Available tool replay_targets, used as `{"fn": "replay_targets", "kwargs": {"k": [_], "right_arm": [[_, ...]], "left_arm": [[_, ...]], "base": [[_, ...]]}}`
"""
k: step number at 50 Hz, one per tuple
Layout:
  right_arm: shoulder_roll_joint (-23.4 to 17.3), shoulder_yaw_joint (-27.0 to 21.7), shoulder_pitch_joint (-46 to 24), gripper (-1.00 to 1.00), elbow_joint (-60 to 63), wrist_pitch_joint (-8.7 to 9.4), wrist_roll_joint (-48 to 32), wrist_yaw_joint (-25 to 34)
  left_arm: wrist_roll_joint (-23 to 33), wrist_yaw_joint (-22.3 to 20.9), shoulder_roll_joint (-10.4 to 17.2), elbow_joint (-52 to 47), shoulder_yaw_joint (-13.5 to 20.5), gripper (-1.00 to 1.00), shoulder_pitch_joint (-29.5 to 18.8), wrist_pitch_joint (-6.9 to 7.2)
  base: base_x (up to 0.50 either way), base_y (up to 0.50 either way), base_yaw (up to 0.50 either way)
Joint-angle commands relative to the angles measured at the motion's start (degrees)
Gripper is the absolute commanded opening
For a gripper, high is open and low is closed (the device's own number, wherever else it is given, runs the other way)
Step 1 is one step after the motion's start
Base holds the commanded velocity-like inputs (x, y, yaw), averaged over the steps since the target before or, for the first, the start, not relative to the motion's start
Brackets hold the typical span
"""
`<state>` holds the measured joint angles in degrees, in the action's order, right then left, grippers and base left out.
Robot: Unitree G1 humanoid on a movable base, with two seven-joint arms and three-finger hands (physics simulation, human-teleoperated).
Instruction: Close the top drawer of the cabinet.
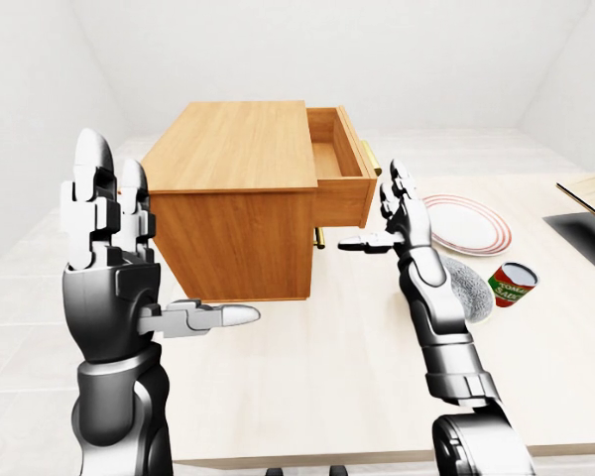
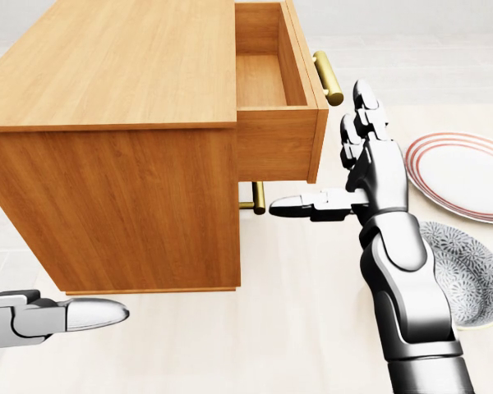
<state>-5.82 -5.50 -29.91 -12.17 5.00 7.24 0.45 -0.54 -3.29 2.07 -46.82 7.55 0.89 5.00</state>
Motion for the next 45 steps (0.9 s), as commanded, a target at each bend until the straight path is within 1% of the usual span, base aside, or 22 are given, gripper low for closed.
{"fn": "replay_targets", "kwargs": {"k": [1,7,14,16,21,32,39,45], "right_arm": [[-0.16,0.26,-3.09,1.0,-5.5,0.0,0.6,-0.67],[-0.39,0.46,-3.27,1.0,-1.67,0.0,1.13,-1.1],[-0.22,0.74,-3.93,1.0,-0.83,0.0,1.14,-1.16],[-0.1,0.93,-4.04,1.0,-0.49,0.0,1.04,-1.19],[0.19,1.09,-4.42,1.0,-1.62,0.0,0.77,-1.06],[1.11,1.94,-4.51,1.0,-2.18,0.0,-0.12,-0.56],[2.43,3.27,-4.3,1.0,-4.52,0.0,-1.43,-0.05],[3.12,3.38,-4.28,1.0,-4.31,0.0,-1.67,0.23]], "left_arm": [[0.5,-0.21,-0.01,0.31,-0.31,1.0,-0.03,0.0],[0.78,-0.38,-0.05,0.48,-0.58,1.0,0.19,0.0],[0.9,-0.53,-0.11,0.29,-0.75,1.0,0.19,0.0],[1.27,-0.77,0.06,0.44,-1.33,1.0,0.26,0.0],[1.13,-0.87,-0.15,0.8,-0.89,1.0,0.1,0.0],[1.47,-0.91,-0.11,1.18,-1.11,1.0,0.11,0.0],[1.57,-0.99,-0.13,1.18,-1.1,1.0,0.02,0.0],[1.65,-1.08,-0.15,1.12,-1.25,1.0,0.21,0.0]], "base": [[0.0,0.0,0.0],[0.0,0.0,0.0],[0.0,0.0,0.0],[0.0,0.0,0.0],[0.0,0.0,0.0],[0.0,0.0,0.0],[0.0,0.0,0.01],[0.0,0.0,0.01]]}}
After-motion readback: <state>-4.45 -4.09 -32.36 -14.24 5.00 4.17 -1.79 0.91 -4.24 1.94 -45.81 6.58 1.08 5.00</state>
